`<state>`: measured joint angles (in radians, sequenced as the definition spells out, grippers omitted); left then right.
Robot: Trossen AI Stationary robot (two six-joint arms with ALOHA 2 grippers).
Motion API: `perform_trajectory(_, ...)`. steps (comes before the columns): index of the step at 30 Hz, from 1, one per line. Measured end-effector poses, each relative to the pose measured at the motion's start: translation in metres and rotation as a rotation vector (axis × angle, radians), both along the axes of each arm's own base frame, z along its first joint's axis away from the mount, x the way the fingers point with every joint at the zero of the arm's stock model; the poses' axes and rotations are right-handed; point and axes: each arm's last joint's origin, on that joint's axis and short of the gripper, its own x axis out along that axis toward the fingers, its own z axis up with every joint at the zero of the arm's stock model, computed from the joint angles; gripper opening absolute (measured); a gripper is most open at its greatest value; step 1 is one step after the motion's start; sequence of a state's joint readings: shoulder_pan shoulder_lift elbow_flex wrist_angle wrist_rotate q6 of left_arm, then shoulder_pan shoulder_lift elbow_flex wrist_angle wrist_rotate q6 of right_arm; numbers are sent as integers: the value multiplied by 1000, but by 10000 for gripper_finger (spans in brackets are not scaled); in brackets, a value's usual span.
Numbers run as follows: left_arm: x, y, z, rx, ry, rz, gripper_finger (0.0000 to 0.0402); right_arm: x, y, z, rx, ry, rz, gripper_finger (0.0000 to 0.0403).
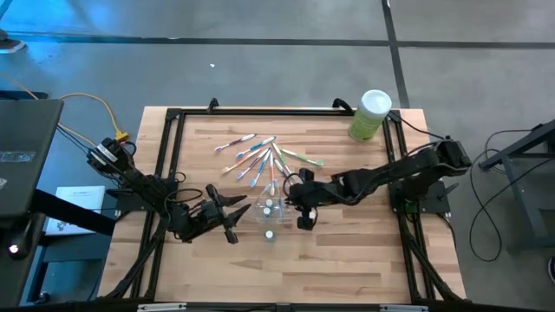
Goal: Pick & Place toothbrushing station
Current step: Put the green toothbrush into the transparent organizer, then put the orange toothbrush into the transparent organizer
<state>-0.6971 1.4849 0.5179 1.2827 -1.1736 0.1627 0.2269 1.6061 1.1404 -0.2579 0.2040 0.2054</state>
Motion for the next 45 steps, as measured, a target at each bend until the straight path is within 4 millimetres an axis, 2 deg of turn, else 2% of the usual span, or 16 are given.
perform_trajectory(4,0,0,0,-2,3,13,126,6,-3,-12,14,37,-12,15)
perform_trajectory(7,0,0,0,-6,2,15,126,8,-5,-17,-5,47,-39,37)
perform_trajectory(18,-3,-1,0,-18,12,46,126,8,-7,-16,-89,42,-32,195)
perform_trajectory(22,-10,-1,6,-28,23,100,126,3,-8,-6,-89,22,-33,238)
perform_trajectory(27,-20,5,24,-17,36,154,126,-11,-8,11,-87,17,-26,257)
perform_trajectory(32,-27,31,52,13,23,226,126,-24,-4,26,-72,3,-4,256)
perform_trajectory(38,-32,77,79,101,18,379,126,-29,2,28,-73,8,19,256)
perform_trajectory(42,-20,112,81,197,0,468,126,-29,2,28,-72,8,14,256)
perform_trajectory(45,-7,142,68,219,92,547,126,-28,0,28,-68,7,3,256)
